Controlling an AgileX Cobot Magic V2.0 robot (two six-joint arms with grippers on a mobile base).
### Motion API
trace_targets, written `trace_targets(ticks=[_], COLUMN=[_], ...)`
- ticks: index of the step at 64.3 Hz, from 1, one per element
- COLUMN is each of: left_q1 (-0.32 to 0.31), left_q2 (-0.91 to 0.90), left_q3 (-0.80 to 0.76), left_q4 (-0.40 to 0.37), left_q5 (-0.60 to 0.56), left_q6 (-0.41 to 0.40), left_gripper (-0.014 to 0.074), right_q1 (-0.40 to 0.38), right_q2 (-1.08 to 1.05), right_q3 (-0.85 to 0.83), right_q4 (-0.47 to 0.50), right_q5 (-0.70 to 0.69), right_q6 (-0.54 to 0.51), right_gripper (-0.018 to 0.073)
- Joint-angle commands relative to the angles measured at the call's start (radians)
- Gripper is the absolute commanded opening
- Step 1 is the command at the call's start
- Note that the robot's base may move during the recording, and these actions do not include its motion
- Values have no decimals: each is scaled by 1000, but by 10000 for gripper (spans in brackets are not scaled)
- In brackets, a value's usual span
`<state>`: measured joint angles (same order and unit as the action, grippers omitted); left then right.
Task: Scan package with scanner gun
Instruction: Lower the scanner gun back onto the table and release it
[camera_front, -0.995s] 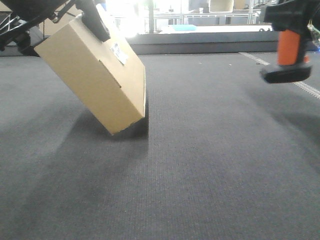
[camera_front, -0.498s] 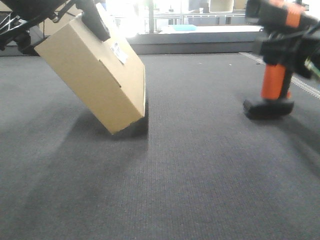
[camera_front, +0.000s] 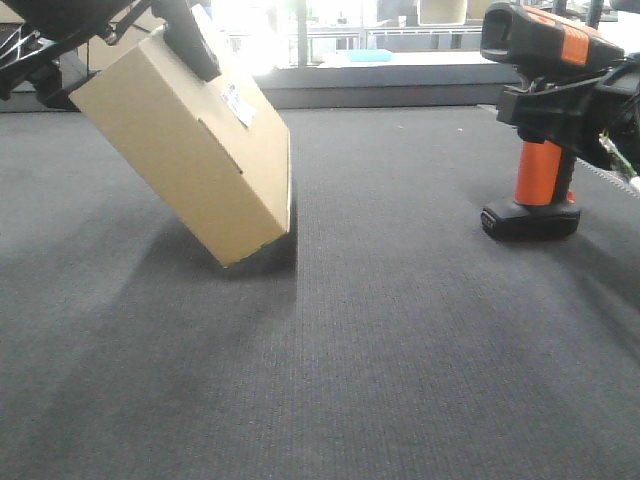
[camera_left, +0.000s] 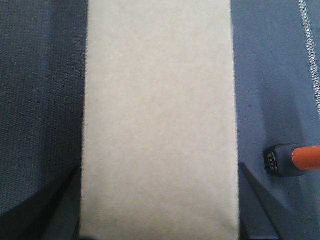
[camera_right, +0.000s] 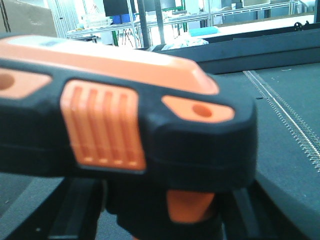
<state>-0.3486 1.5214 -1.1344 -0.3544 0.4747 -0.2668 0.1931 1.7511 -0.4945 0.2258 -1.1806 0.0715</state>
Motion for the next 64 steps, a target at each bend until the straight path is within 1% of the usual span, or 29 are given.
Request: trace_targets(ticks=[1, 5, 7, 10, 19, 25, 46, 64], left_q1=[-6, -6, -6, -6, -6, -6, -6, -6], left_q2=[-3, -3, -3, -3, -3, -3, -3, -3], left_q3=[-4, -4, -4, -4, -4, -4, -4, -4], left_q4=[0, 0, 0, 0, 0, 0, 0, 0], left_q5=[-23, -23, -23, -23, -23, -23, -23, -23], left_q6=[-7, -7, -7, -7, -7, -7, -7, -7], left_gripper=[-57, -57, -57, -57, -57, -57, -57, -57], right_q1=[-3, -3, -3, -3, -3, -3, -3, -3], right_q2=[-2, -5, -6, -6, -6, -7, -40, -69], right_q3=[-6, -6, -6, -6, -6, -6, 14, 105], right_q4=[-23, -21, -21, -16, -14, -14, 7, 7], right_q5=[-40, -40, -40, -40, -40, -40, -40, -40], right_q6=[8, 8, 8, 8, 8, 8, 8, 6], right_gripper=[196, 198, 216, 256, 421, 477, 482, 482])
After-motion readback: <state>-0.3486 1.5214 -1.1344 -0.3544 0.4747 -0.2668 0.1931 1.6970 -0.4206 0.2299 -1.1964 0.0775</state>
